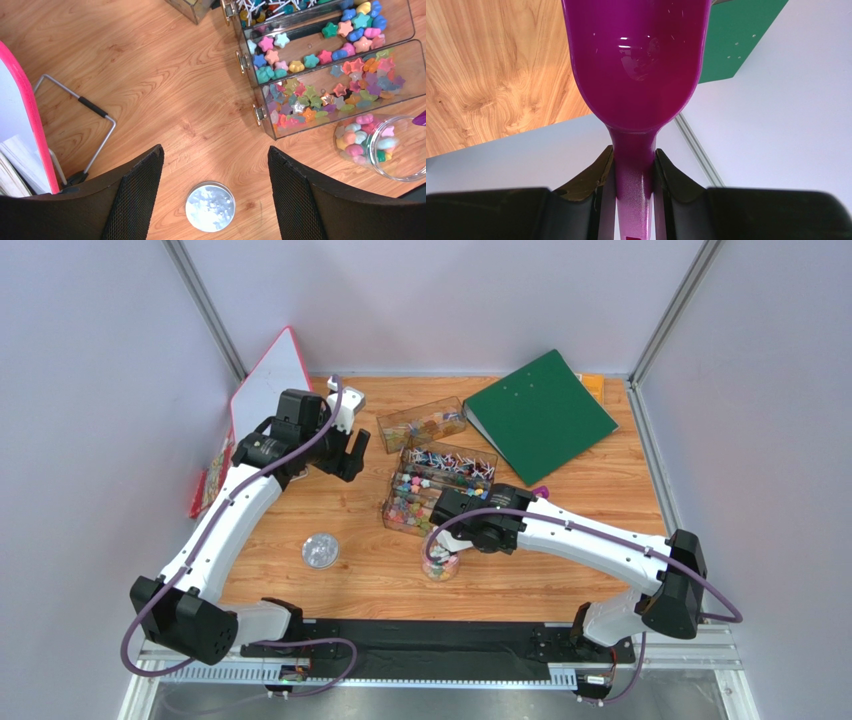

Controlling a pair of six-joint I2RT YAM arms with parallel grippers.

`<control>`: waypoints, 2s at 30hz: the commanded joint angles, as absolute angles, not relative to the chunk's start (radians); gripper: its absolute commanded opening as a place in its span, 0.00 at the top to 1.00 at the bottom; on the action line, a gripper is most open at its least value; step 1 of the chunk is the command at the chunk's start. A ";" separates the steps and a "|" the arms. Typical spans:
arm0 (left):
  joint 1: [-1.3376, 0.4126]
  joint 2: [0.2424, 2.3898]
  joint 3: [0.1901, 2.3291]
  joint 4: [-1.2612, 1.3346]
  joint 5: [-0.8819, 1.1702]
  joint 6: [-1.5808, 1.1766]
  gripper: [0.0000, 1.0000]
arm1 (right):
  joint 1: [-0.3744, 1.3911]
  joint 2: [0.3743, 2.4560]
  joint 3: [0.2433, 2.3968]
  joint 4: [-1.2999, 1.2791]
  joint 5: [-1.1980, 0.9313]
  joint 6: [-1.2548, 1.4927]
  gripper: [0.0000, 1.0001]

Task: Pack the candies
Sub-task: Place the fake candies in the packing bottle, then adjust the spatula, then scoop the fake candies from the storage box.

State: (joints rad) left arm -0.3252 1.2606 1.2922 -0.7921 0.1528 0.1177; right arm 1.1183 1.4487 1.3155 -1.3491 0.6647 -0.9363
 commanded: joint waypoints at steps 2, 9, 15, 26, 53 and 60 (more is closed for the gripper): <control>-0.321 1.270 1.356 -0.784 0.193 0.084 0.19 | 1.120 1.430 1.365 -1.671 0.712 -0.968 1.00; -0.321 1.313 1.404 -0.825 0.490 0.032 1.00 | 0.912 1.572 1.641 -1.669 0.306 -0.826 1.00; -0.321 1.385 1.445 -0.816 0.745 -0.020 1.00 | 0.801 1.713 1.807 -1.658 0.100 -0.789 1.00; -0.324 1.526 1.514 -0.788 0.805 -0.055 1.00 | 0.799 1.819 1.985 -1.652 0.031 -0.746 1.00; -0.334 1.772 1.666 -0.680 0.375 0.100 1.00 | 0.601 1.779 1.953 -1.634 0.047 -0.701 1.00; -0.334 1.854 1.553 -0.634 0.256 0.153 1.00 | 0.565 1.900 1.982 -1.669 0.145 -0.706 1.00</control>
State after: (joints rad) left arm -0.3370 1.8103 1.6100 -0.6899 0.3630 0.0967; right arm 0.5674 1.8713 1.9598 -1.3701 0.0559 -0.7235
